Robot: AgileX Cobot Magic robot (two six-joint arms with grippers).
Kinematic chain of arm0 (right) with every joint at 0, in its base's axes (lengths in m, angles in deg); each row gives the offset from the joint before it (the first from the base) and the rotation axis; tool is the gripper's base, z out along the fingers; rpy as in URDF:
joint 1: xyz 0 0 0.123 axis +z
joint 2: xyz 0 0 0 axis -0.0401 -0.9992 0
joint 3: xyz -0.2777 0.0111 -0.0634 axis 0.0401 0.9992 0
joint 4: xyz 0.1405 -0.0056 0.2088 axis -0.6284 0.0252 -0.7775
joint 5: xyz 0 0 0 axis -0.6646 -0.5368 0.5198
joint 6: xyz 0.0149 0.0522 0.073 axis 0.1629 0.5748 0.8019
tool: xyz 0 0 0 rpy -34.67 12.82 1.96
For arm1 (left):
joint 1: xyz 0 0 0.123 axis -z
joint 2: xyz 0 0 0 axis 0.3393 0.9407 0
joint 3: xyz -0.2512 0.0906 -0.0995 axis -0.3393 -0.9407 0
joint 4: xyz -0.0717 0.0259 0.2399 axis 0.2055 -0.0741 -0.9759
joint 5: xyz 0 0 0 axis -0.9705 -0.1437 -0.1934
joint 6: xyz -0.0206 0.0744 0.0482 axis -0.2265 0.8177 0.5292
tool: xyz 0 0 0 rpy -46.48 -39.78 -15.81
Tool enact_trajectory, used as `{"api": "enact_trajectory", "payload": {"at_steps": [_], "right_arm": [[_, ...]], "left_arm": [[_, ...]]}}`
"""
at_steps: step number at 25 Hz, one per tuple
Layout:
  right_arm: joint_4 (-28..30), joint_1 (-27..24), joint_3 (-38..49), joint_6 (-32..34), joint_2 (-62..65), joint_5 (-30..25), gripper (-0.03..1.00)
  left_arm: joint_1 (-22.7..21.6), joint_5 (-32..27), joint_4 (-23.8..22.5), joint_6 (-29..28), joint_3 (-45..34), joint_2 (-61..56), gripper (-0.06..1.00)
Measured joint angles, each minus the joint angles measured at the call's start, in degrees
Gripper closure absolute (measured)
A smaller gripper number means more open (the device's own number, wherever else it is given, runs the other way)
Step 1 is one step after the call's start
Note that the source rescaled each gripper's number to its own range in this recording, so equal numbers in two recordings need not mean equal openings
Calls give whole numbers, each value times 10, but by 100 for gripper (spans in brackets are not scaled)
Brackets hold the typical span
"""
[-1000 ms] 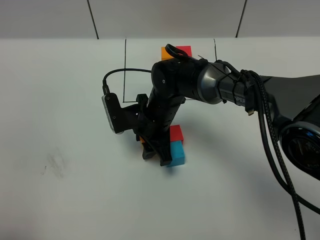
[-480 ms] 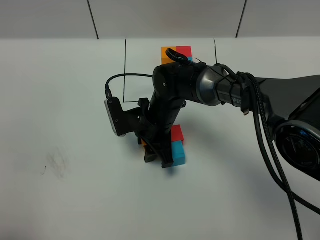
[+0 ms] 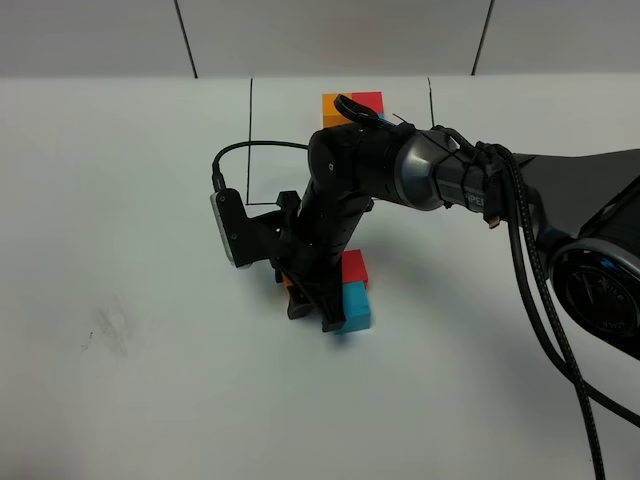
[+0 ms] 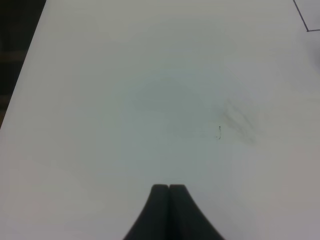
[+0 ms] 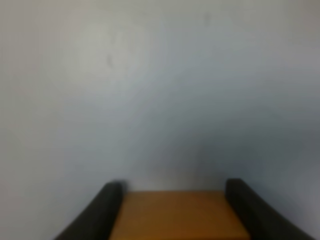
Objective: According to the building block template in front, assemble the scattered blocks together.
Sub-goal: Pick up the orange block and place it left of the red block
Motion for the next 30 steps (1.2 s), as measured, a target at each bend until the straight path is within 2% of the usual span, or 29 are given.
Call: {"api": "enact_trajectory", "payload": {"at_steps": [8, 20, 30], "right_arm": [[1, -11, 0, 7, 0, 3, 54], [13, -22, 0, 71, 0, 0, 54], [17, -23, 0, 73, 0, 0, 54]], "left_arm": [[0, 0, 0, 0, 0, 0, 94], [0, 0, 0, 0, 0, 0, 94], [0, 0, 0, 0, 0, 0, 94]]}}
